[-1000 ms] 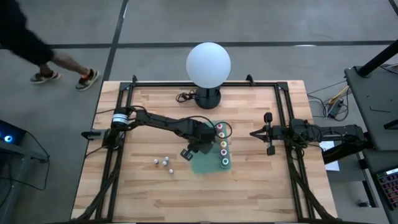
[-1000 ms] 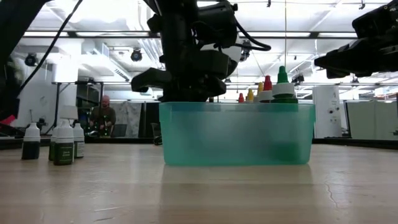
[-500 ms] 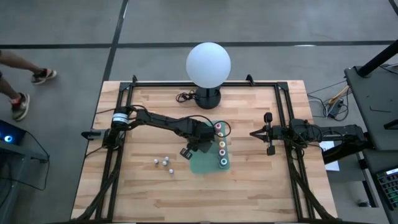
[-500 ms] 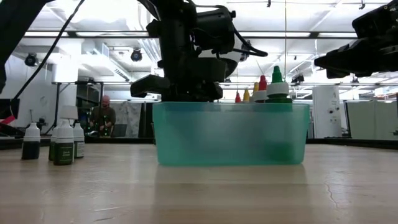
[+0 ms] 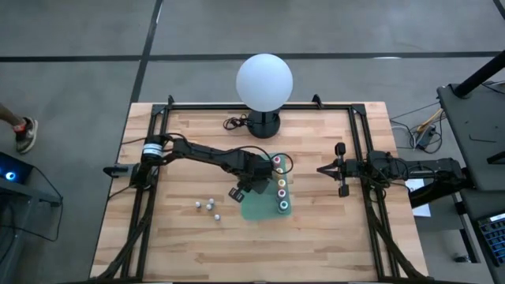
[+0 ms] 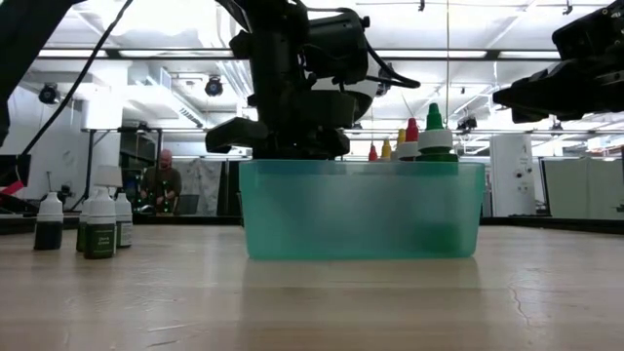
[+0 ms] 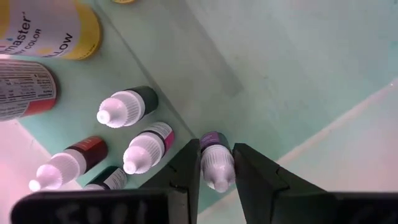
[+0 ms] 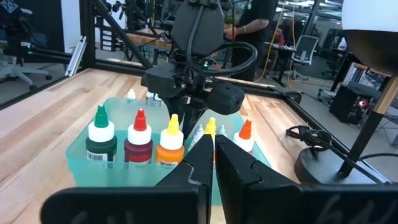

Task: Pick & Place food coloring
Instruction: Put the small purple food coloring bottle into the green bin, then put the left small blue food coloring bottle into the green bin

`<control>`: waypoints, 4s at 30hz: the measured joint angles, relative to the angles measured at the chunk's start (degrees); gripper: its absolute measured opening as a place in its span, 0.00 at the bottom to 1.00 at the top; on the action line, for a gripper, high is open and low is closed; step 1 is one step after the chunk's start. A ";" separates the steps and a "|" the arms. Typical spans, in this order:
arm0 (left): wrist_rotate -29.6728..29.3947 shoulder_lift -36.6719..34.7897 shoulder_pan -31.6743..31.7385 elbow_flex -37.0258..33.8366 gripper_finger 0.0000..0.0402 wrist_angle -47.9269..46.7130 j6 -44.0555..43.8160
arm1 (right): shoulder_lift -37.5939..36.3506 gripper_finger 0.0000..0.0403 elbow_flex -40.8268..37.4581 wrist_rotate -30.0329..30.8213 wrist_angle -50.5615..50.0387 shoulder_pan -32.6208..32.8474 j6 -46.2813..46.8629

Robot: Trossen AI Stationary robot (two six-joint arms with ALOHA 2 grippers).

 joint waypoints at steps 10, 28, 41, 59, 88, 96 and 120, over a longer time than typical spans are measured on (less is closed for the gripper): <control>-0.64 0.00 0.00 0.15 0.20 -0.45 -0.16 | 0.00 0.02 0.00 0.00 0.02 0.00 0.11; -2.89 0.00 0.02 5.15 0.21 -3.84 -1.90 | -0.02 0.02 0.00 0.00 0.02 0.00 0.04; -2.92 -0.60 0.02 10.34 0.21 -12.21 -4.03 | -0.01 0.02 0.00 0.00 0.02 -0.04 0.03; -2.86 -6.84 -2.74 12.98 0.21 -18.88 -17.86 | 0.05 0.02 -0.02 -0.09 0.00 0.00 0.00; -1.10 -16.66 -6.63 -2.60 0.47 -18.11 -27.76 | 0.00 0.02 -0.02 0.01 0.02 -0.02 0.01; -1.17 -17.99 -6.91 -5.51 0.48 -17.63 -29.27 | 0.00 0.02 -0.02 0.02 0.02 -0.02 0.09; -1.32 -29.41 -14.96 -15.17 0.48 -16.69 -29.07 | 0.00 0.02 -0.02 0.01 0.02 0.00 0.05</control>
